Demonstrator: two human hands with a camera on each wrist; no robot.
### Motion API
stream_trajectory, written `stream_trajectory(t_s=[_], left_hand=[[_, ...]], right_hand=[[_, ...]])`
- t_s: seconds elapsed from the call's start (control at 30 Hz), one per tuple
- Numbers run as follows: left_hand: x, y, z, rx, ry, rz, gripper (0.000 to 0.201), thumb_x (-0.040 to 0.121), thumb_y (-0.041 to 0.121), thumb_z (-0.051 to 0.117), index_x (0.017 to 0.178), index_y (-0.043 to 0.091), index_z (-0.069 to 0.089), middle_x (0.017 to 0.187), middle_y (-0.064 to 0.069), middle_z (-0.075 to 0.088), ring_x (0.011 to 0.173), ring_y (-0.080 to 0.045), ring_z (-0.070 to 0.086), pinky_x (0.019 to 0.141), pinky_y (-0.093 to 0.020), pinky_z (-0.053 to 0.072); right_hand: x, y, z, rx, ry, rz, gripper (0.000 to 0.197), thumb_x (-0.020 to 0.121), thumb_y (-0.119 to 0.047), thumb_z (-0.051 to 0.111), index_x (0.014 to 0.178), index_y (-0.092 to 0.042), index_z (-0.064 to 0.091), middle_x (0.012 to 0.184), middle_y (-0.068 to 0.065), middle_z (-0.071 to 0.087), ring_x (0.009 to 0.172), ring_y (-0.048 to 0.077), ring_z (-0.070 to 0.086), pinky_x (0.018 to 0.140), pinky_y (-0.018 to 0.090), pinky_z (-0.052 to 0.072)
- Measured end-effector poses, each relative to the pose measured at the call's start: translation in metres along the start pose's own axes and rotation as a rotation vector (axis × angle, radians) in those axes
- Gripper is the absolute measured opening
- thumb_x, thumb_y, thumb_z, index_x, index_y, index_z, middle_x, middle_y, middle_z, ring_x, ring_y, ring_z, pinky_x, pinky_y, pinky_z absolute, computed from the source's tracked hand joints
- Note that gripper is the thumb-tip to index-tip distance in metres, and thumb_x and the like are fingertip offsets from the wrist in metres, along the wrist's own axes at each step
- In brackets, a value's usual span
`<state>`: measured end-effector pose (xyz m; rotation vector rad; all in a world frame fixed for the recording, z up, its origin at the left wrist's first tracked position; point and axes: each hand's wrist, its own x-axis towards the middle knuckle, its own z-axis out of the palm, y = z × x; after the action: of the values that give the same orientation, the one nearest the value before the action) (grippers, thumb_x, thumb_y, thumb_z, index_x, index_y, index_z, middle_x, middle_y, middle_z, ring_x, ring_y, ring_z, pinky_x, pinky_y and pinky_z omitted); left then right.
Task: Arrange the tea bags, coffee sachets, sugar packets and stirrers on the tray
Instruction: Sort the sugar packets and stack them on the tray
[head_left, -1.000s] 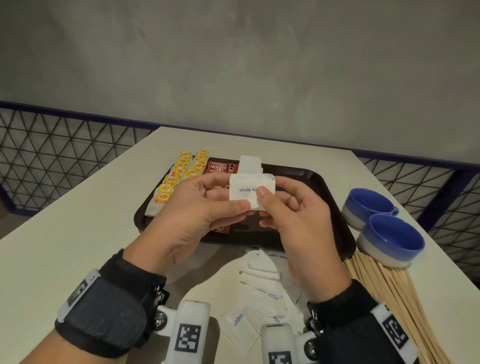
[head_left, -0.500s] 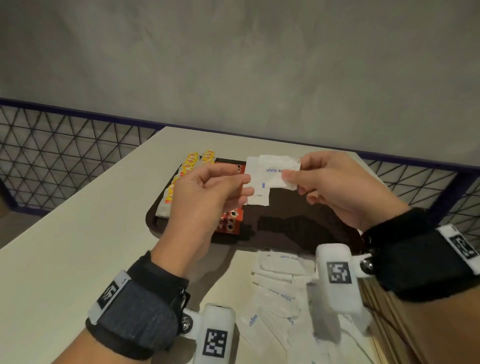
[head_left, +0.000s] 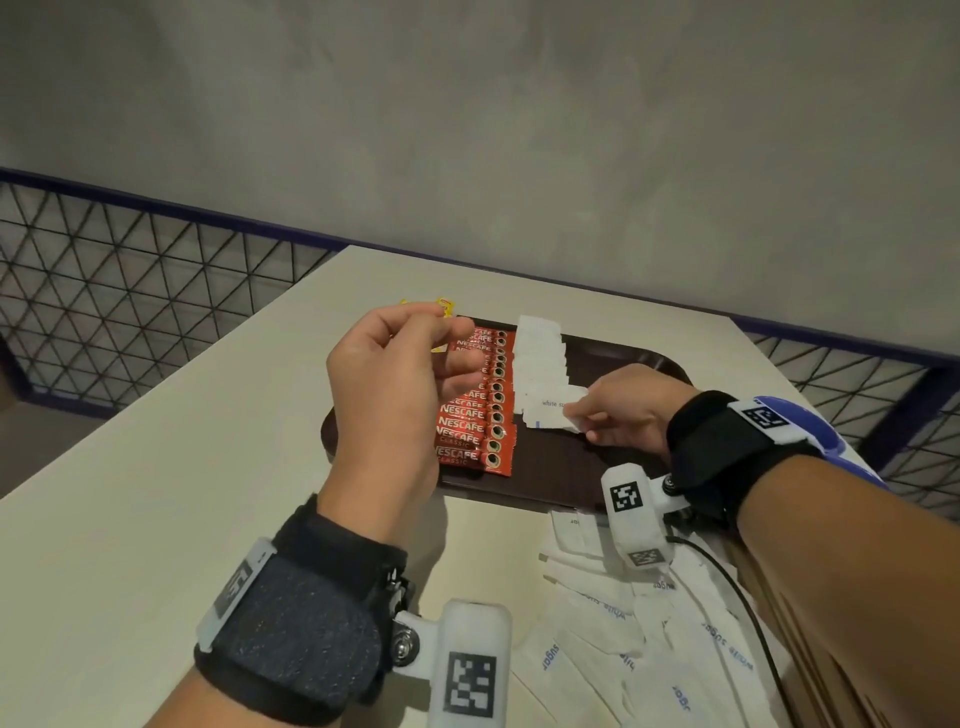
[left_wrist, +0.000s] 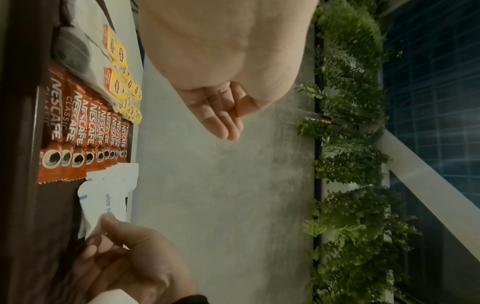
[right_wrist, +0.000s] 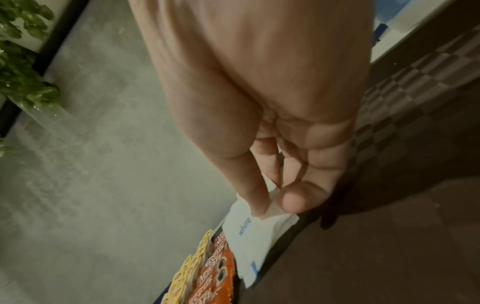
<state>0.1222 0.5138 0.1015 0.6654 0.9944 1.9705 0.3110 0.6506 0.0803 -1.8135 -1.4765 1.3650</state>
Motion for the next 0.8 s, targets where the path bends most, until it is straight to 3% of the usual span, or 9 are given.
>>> stream_trajectory(t_s=[0.1,0.23,0.43,0.53,0.67,0.8], left_hand=[[0.001,-0.001,-0.001,0.029,0.008,-0.001,0.013,0.098,0.005,0.062,0.091,0.012,0.07,0.082,-0.008,0.077,0.056,-0.014,0.065,0.051,-0.024,0.054],[0.003,-0.002,-0.002,0.072,0.023,0.01,0.014,0.099,0.006,0.061,0.093,0.013,0.071,0.084,-0.007,0.078,0.056,-0.012,0.064,0.051,-0.024,0.053],[0.003,-0.005,-0.002,0.112,0.019,-0.007,0.014,0.099,0.007,0.06,0.092,0.014,0.07,0.082,-0.005,0.077,0.056,-0.012,0.061,0.051,-0.024,0.051],[0.003,-0.006,-0.002,0.121,0.017,-0.006,0.014,0.099,0.007,0.06,0.091,0.014,0.07,0.081,-0.005,0.077,0.056,-0.013,0.061,0.051,-0.025,0.051],[0.002,-0.005,-0.002,0.117,0.007,-0.003,0.016,0.1,0.006,0.059,0.09,0.014,0.069,0.078,-0.004,0.076,0.055,-0.011,0.06,0.051,-0.024,0.051],[0.002,-0.003,-0.001,0.095,0.003,-0.006,0.019,0.099,0.003,0.058,0.086,0.014,0.068,0.075,-0.004,0.074,0.051,-0.01,0.058,0.048,-0.023,0.048]], right_hand=[[0.002,-0.003,0.001,-0.067,-0.004,0.009,0.017,0.088,-0.002,0.072,0.103,0.0,0.064,0.09,0.013,0.066,0.069,0.017,0.06,0.063,0.029,0.055],[0.0,-0.006,0.006,-0.231,0.054,-0.035,0.032,0.085,-0.017,0.081,0.111,-0.006,0.066,0.104,0.014,0.067,0.081,0.02,0.061,0.063,0.028,0.055],[-0.007,-0.009,0.016,-0.362,0.047,-0.104,0.036,0.081,-0.01,0.084,0.108,-0.006,0.061,0.11,0.014,0.068,0.092,0.023,0.067,0.068,0.029,0.059],[-0.007,-0.011,0.019,-0.403,0.046,-0.127,0.034,0.083,-0.007,0.082,0.103,-0.01,0.055,0.101,0.009,0.067,0.09,0.022,0.068,0.068,0.028,0.059],[-0.008,-0.012,0.022,-0.382,0.038,-0.146,0.033,0.084,-0.004,0.08,0.091,-0.015,0.05,0.1,0.009,0.066,0.087,0.023,0.069,0.067,0.028,0.06],[-0.02,-0.015,0.015,-0.248,0.03,-0.131,0.026,0.088,-0.011,0.077,0.1,-0.012,0.054,0.113,0.016,0.064,0.096,0.025,0.068,0.069,0.031,0.06]])
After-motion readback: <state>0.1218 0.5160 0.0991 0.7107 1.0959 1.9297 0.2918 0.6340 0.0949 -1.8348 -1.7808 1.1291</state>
